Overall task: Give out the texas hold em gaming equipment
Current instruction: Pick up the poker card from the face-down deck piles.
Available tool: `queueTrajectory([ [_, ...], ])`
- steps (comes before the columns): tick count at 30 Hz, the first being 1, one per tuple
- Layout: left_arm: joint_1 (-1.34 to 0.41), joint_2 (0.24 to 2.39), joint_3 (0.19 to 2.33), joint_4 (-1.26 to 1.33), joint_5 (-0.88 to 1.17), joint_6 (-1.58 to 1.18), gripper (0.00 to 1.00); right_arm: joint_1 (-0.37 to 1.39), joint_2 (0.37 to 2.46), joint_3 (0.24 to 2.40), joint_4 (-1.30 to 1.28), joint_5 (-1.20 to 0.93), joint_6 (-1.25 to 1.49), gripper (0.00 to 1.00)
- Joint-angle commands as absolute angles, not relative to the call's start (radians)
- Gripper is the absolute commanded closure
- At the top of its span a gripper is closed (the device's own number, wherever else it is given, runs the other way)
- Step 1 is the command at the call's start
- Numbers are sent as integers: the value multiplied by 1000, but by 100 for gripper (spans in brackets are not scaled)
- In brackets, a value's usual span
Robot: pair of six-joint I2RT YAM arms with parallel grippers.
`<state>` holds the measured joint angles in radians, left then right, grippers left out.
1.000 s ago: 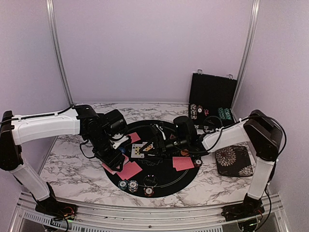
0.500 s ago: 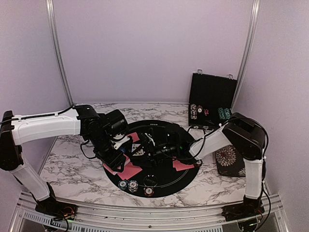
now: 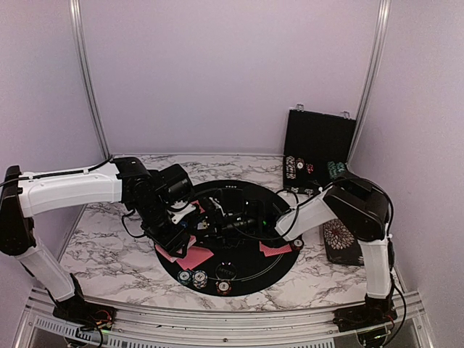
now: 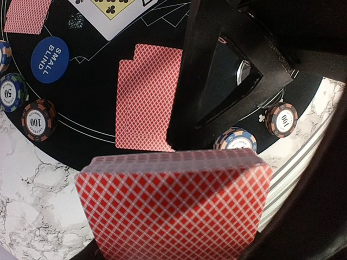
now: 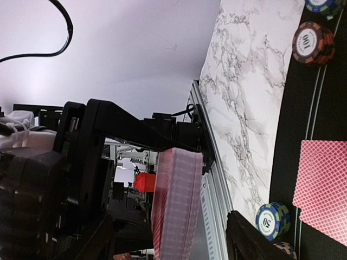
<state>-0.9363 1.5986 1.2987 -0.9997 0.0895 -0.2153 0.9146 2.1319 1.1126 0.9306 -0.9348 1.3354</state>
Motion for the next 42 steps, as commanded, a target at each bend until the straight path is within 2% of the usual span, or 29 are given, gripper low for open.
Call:
queueTrajectory([
  [1, -943, 1609, 1333, -1017, 103, -195, 49, 933, 2160, 1168, 951, -938, 1351, 33],
  [24, -943, 1595, 1338, -1017, 89, -199, 49, 951, 2177, 1198, 778, -907, 1228, 55],
  [42, -943, 1584, 1329, -1017, 87, -203, 49, 916, 2125, 1147, 720, -860, 1178, 61],
])
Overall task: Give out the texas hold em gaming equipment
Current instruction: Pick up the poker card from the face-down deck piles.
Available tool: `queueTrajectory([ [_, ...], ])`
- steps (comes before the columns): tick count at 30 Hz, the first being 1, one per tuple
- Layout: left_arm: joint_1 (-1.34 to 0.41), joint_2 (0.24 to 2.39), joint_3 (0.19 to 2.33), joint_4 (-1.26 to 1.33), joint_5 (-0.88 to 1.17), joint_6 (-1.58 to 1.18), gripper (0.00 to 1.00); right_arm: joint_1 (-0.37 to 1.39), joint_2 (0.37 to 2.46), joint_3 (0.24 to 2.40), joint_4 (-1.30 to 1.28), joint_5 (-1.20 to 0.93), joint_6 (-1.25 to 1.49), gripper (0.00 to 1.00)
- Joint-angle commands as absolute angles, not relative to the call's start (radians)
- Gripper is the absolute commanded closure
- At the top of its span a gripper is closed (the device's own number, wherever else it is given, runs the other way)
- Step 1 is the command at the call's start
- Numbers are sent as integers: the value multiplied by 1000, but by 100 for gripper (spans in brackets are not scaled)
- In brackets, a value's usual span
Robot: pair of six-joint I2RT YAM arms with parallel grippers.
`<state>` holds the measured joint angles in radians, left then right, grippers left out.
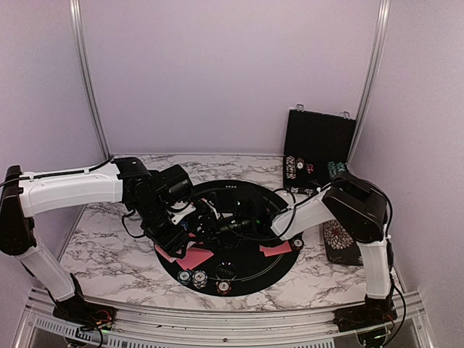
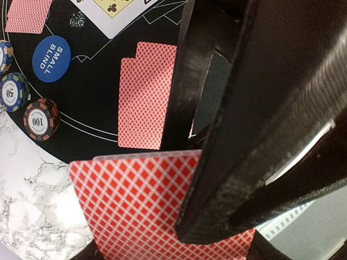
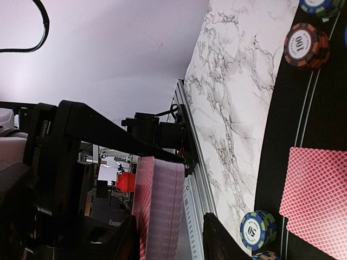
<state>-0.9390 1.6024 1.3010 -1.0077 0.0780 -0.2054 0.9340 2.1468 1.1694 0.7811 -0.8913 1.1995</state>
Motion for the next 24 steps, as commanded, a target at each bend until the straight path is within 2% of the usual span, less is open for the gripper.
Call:
queueTrajectory([
  [1, -944, 1585, 1329, -1016, 86, -202, 49, 915, 2122, 1145, 724, -860, 1179, 61],
  [24, -943, 1587, 1325, -1017, 86, -202, 49, 896, 2063, 1098, 761, -854, 1200, 66],
])
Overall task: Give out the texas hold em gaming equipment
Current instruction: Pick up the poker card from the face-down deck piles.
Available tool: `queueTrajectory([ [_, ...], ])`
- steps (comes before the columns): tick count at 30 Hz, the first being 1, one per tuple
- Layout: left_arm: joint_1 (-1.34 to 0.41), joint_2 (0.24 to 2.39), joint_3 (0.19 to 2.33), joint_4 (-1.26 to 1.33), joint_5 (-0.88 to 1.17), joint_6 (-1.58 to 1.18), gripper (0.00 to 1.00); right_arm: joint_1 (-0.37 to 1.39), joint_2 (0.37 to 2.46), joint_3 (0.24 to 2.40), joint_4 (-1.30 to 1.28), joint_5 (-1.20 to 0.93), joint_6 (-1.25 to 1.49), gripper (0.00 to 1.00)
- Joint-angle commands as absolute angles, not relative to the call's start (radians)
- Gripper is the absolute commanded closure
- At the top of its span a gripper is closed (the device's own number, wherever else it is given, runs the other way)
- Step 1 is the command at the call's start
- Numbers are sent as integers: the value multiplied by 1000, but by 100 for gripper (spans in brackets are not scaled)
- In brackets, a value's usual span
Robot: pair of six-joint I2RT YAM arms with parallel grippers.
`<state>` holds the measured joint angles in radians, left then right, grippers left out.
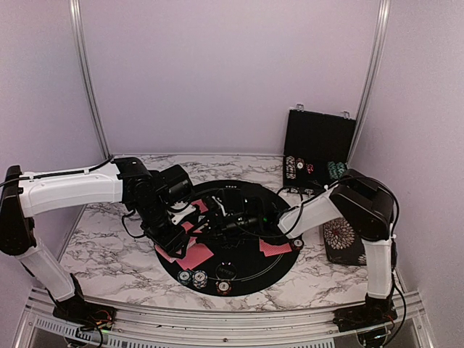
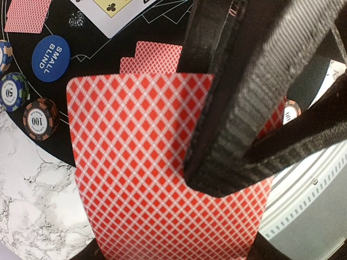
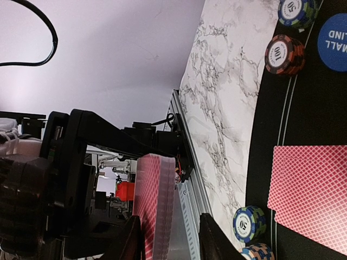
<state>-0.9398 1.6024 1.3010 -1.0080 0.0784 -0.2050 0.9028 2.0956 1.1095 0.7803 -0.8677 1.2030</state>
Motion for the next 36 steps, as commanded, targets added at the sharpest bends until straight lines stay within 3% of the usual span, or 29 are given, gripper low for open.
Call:
queueTrajectory([
  [1, -943, 1589, 1324, -1017, 87, -202, 49, 896, 2059, 1097, 762, -854, 1200, 66],
  [19, -943, 1594, 1322, -1017, 83, -201, 49, 879, 1998, 1058, 772, -850, 1214, 67],
  [36, -943, 1600, 1323, -1016, 81, -202, 49, 880, 1955, 1003, 834, -854, 1261, 83],
])
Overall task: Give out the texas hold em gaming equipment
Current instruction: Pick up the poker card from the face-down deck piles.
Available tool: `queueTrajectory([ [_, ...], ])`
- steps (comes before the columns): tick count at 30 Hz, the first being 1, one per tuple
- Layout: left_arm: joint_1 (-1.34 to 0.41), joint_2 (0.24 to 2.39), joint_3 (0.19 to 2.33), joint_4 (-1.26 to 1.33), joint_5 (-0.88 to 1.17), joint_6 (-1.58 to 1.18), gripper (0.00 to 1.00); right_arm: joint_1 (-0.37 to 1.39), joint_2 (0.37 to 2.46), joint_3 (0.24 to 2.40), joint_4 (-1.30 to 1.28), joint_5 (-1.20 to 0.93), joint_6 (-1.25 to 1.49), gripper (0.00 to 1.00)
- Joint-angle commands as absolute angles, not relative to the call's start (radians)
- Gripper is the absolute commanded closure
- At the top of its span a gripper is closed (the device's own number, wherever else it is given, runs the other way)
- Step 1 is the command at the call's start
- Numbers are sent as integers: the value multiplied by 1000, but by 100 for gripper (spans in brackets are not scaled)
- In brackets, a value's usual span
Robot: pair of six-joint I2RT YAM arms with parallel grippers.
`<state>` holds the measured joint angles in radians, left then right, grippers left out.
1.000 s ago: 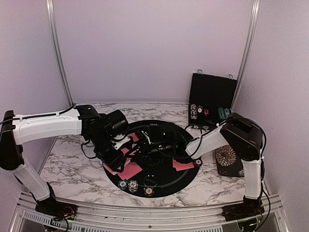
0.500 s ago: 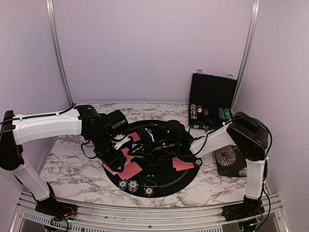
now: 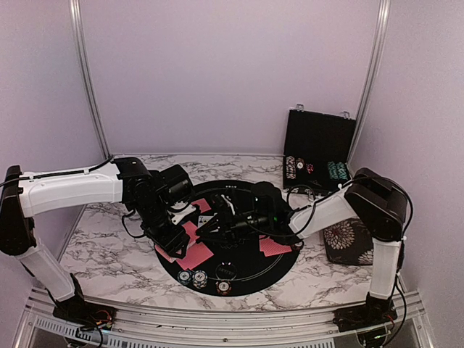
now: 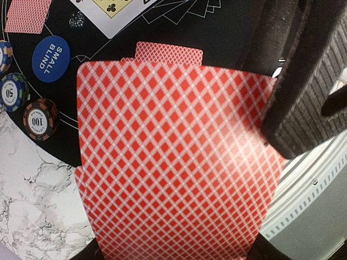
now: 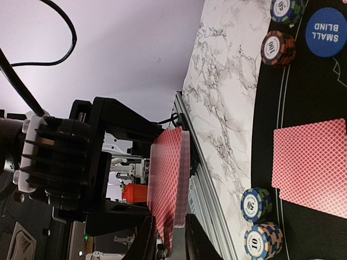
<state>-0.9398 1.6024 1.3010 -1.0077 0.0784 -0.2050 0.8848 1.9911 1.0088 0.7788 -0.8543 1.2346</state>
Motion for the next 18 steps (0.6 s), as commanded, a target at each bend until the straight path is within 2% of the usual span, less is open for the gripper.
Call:
queueTrajectory([
  [1, -943, 1599, 1323, -1017, 80, -202, 49, 880, 1955, 1002, 835, -856, 1264, 84],
  [12, -943, 1597, 1318, -1015, 81, -206, 49, 877, 1948, 983, 880, -861, 1297, 100],
  [18, -943, 1592, 1312, -1016, 81, -209, 49, 858, 1935, 955, 931, -865, 1337, 100],
])
